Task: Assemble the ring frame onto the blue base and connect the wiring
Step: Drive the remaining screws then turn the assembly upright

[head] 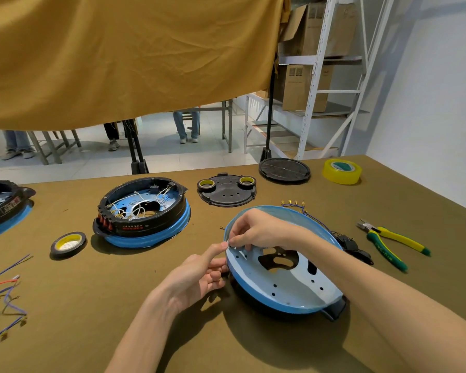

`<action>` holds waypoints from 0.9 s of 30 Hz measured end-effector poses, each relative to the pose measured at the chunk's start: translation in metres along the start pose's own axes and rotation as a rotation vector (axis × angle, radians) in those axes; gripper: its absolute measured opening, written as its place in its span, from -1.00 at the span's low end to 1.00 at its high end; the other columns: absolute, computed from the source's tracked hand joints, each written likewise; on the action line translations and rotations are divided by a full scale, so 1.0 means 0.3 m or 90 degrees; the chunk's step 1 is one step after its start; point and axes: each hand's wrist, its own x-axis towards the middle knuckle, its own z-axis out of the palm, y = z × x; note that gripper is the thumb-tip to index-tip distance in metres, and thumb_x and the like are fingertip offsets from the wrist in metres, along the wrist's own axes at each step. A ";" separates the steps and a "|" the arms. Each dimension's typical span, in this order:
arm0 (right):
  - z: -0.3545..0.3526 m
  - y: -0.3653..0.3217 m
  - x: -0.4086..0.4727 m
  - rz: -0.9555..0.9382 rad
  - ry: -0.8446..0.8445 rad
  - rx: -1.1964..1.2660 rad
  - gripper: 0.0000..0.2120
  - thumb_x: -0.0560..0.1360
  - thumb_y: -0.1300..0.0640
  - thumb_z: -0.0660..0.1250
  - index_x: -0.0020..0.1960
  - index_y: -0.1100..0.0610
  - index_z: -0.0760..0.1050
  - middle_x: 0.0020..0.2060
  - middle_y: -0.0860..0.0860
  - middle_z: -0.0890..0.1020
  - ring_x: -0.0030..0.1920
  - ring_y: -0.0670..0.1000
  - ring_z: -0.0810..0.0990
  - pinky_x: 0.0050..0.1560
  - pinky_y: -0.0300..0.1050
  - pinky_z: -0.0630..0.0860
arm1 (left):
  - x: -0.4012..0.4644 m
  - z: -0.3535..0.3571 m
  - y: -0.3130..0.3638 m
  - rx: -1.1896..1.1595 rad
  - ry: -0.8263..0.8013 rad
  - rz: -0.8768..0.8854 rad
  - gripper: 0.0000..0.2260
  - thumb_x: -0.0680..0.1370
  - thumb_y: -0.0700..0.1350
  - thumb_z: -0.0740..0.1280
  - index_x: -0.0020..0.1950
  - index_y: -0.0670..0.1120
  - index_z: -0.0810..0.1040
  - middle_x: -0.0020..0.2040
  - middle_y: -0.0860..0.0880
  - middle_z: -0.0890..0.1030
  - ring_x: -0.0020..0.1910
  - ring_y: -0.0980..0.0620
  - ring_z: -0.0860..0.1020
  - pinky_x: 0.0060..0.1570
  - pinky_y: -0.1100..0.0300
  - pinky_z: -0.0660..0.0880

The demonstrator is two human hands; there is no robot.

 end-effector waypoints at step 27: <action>-0.041 0.103 -0.076 -0.075 0.346 0.102 -0.91 0.54 0.18 0.45 -0.12 0.04 0.67 -0.25 -0.08 0.69 -0.27 -0.20 0.62 -0.29 -0.34 0.51 | 0.021 -0.028 -0.001 -0.078 0.021 0.013 -0.39 0.31 0.17 0.60 0.18 -0.22 0.64 -0.04 -0.11 0.71 -0.01 -0.10 0.52 -0.03 0.11 0.57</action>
